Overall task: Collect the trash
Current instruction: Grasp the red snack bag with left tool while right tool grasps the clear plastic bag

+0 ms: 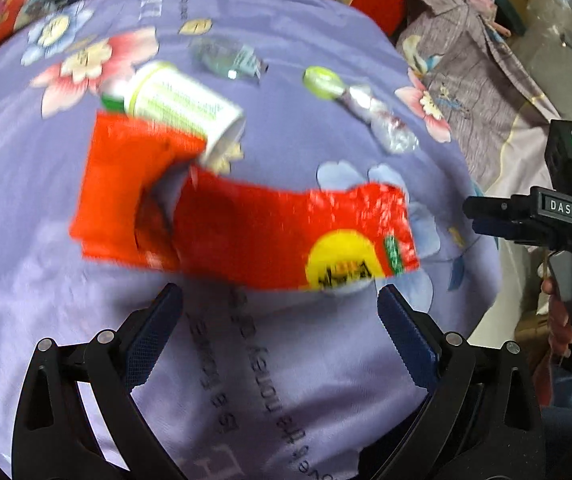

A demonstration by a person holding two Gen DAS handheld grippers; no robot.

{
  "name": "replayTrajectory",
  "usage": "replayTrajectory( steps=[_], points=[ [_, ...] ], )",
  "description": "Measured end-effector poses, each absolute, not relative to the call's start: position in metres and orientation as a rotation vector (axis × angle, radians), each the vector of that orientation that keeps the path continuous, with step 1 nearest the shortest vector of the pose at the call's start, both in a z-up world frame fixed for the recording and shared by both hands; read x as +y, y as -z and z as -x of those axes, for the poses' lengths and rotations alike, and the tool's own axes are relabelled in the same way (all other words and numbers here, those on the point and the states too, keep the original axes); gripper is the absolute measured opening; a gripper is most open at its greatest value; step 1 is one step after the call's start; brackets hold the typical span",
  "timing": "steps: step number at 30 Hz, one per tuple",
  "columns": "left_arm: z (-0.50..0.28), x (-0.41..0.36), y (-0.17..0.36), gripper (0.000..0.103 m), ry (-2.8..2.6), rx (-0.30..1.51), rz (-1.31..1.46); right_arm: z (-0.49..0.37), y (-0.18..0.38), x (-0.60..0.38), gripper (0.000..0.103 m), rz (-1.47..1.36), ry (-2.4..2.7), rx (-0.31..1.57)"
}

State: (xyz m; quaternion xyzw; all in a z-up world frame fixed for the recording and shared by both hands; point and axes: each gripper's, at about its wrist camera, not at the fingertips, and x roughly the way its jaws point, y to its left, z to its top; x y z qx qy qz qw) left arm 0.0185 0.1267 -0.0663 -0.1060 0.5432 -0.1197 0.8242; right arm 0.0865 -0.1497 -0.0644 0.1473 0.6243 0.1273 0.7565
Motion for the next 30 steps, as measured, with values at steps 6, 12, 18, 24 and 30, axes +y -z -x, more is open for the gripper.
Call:
replayTrajectory(
  steps=[6,12,18,24,30],
  points=[
    [-0.021,0.117,0.091,0.098,0.252,1.199,0.317,-0.08,0.071,-0.158,0.082,-0.353,-0.282,1.359],
    [-0.042,0.101,0.088,0.059,0.288,1.158,0.354,-0.081,0.071,-0.171,0.082,-0.379,-0.271,1.344],
    [-0.068,0.07,0.076,0.035,0.333,1.123,0.249,-0.09,0.074,-0.188,0.082,-0.415,-0.249,1.335],
    [-0.105,0.055,0.076,0.035,0.334,1.138,0.247,-0.099,0.078,-0.205,0.082,-0.449,-0.234,1.331],
    [-0.131,0.04,0.085,0.051,0.304,1.164,0.277,-0.114,0.08,-0.211,0.082,-0.469,-0.239,1.331]
  ],
)
